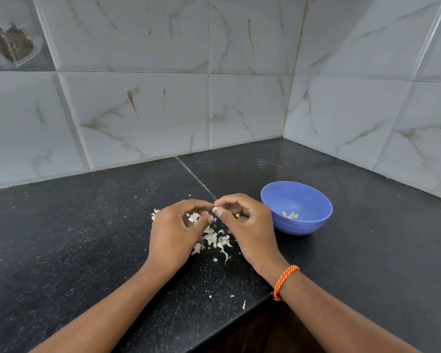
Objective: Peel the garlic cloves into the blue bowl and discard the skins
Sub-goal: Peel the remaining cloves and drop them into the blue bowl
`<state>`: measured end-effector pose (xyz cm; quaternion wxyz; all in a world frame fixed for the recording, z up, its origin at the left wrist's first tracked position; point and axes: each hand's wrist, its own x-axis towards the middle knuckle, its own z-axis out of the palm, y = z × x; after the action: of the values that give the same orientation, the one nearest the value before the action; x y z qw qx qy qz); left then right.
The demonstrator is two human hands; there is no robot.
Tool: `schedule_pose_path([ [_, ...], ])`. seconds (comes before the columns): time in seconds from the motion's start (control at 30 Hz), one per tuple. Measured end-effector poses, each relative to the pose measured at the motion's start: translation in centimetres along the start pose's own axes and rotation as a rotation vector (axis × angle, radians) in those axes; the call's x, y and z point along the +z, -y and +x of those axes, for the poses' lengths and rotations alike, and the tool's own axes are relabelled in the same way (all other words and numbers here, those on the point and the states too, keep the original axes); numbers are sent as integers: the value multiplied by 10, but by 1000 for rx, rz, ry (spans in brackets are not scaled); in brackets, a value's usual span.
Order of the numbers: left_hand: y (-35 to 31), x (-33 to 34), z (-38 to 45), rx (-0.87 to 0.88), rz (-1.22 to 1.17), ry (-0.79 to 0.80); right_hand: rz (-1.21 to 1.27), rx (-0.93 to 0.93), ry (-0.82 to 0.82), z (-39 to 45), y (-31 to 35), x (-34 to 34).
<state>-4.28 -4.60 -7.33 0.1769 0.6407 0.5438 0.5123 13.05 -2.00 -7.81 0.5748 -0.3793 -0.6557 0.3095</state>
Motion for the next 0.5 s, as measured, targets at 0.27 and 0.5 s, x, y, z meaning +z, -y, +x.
schedule_pose_path([
  [0.27, -1, -1, -1, -7, -107, -6, -77, -30, 17, -1, 3, -1],
  [0.5, 4, 0, 0, 3, -122, -13, -72, -29, 36, -2, 4, 1],
])
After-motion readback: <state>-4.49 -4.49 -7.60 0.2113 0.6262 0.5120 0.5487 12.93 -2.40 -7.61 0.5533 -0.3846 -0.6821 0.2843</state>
